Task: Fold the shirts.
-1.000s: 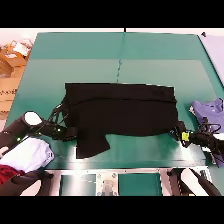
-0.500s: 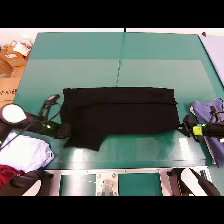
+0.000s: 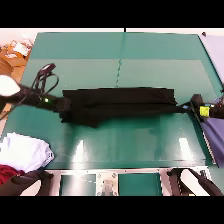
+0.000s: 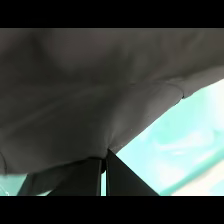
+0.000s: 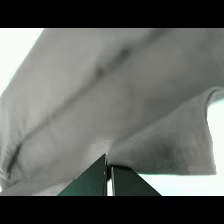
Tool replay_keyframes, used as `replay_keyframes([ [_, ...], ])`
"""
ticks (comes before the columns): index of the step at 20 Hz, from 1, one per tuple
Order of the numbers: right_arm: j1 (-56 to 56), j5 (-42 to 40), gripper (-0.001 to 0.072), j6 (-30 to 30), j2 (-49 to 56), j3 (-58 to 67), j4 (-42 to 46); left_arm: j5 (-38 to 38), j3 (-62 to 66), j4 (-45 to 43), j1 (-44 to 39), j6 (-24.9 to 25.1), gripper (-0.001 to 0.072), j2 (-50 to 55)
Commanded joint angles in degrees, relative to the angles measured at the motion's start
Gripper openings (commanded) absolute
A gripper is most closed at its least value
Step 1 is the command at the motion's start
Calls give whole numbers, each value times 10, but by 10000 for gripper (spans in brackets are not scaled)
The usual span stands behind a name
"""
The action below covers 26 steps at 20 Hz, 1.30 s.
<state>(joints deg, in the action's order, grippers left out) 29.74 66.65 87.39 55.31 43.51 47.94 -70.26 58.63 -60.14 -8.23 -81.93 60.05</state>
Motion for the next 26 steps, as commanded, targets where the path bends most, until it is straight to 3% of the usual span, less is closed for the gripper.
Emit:
replay_keyframes([
  [1, -56, -79, 23, 0, 94, 49, -24, 44, 86, -9, 0, 15, 29, 113],
  [9, -111, -163, 33, 0, 374, 222, -37, 131, 304, -19, 1, 31, 34, 379],
  [10, -111, -167, 122, 0, 395, 249, -41, 149, 318, -20, 4, 29, 53, 395],
  [12, -95, -160, 414, -18, 412, 308, -38, 179, 336, -45, 14, 12, 649, 399],
  [14, -64, -111, 423, -66, 410, 367, -37, 172, 367, -82, 36, -33, 647, 394],
  [17, 1, -1, 427, -114, 411, 404, 4, 84, 409, -82, 68, -68, 647, 394],
  [18, 18, 25, 442, -116, 416, 403, 26, 54, 414, -82, 73, -68, 646, 394],
  [19, 33, 52, 507, -117, 424, 402, 48, 33, 414, -82, 74, -68, 644, 394],
  [20, 42, 76, 510, -129, 436, 403, 59, 13, 414, -82, 74, -68, 414, 394],
  [21, 48, 99, 511, -143, 453, 403, 57, -2, 414, -81, 74, -60, 41, 394],
  [26, 33, 156, 511, -228, 540, 403, 21, -23, 414, -43, 73, -57, 32, 394],
])
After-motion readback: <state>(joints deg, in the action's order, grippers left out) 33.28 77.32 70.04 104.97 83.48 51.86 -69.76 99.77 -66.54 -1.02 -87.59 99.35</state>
